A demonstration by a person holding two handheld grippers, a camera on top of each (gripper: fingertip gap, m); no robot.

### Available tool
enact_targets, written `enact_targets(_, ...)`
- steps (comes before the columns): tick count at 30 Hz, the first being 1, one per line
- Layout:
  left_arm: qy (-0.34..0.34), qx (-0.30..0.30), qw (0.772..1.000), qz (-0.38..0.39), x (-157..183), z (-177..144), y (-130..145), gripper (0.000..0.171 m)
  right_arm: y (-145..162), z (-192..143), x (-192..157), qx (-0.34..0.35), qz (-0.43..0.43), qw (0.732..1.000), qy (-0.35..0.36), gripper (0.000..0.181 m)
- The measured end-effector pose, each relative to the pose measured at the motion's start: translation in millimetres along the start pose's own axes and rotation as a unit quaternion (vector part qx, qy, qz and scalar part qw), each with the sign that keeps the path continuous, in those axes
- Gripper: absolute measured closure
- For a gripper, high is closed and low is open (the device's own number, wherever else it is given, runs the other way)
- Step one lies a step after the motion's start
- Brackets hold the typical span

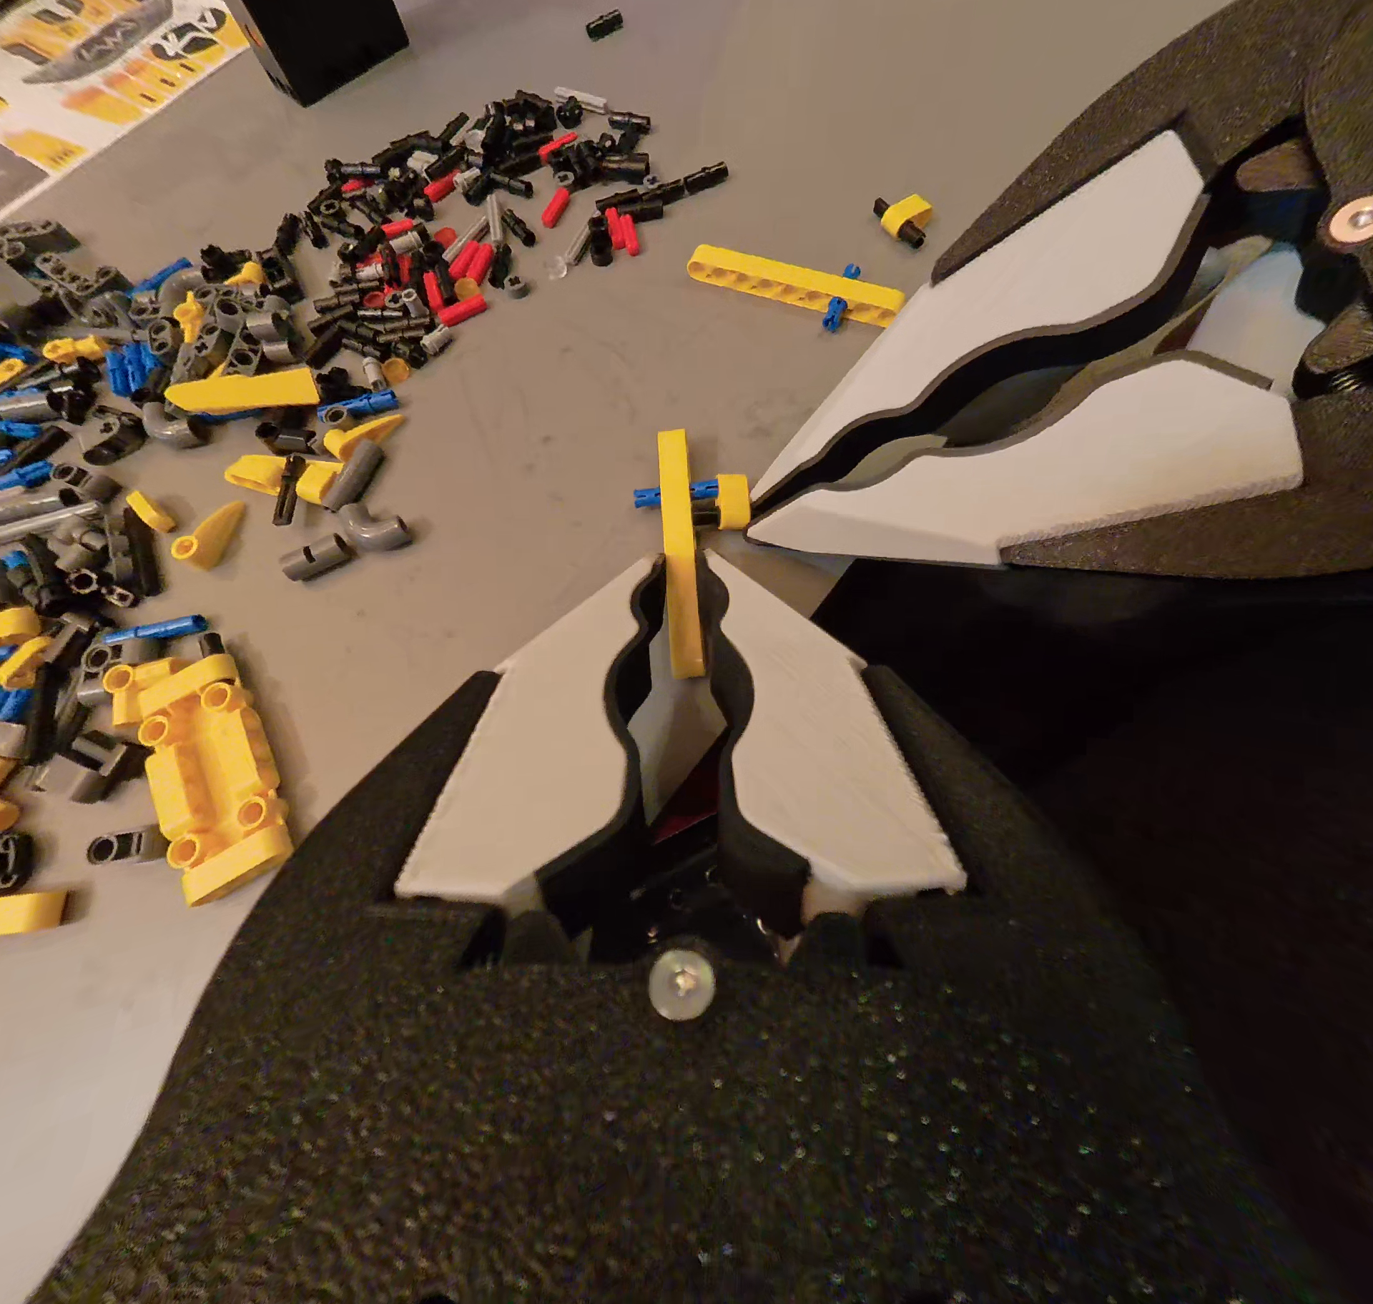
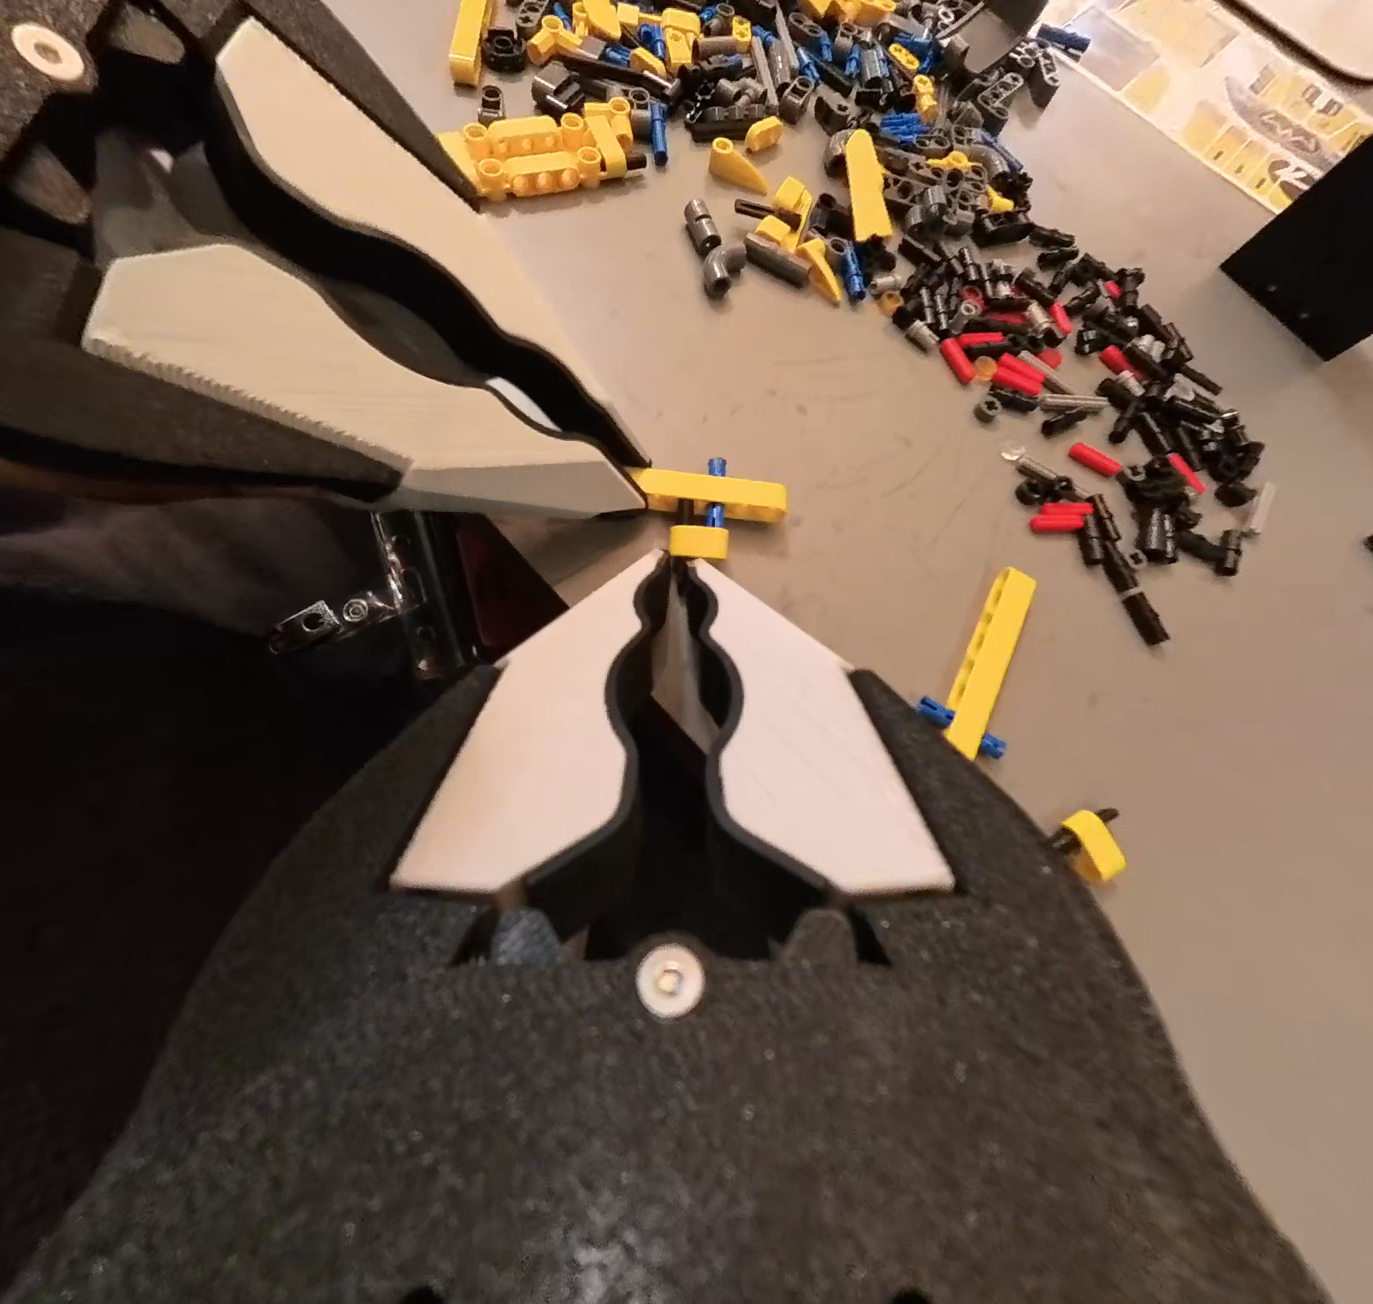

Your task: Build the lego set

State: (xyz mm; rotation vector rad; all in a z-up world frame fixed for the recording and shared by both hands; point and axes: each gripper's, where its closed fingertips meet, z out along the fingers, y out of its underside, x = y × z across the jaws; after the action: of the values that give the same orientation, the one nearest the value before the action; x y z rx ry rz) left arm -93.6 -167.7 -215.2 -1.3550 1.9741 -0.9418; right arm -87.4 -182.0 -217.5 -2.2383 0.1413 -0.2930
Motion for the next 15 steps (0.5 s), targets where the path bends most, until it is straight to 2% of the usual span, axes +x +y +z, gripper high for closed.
enact_targets(4, -0.011, 0.0, 1.0, 0.02, -0.5, 0.9, 0.5, 0.164, 0.1, 0.2, 0.3, -0.005, -0.019, 1.0, 0.009, 0.178)
enact_targets(10, 0.014, 0.008, 1.0, -0.006, -0.6, 0.2, -0.6, 0.164, 0.0, 0.5, 0.5, -0.009, -0.02, 1.0, 0.008, 0.178)
enact_targets(15, 0.003, 0.003, 1.0, 0.014, -0.2, 1.0, 0.6, 0.164, 0.1, 0.6, 0.6, -0.015, -0.019, 1.0, 0.006, 0.178)
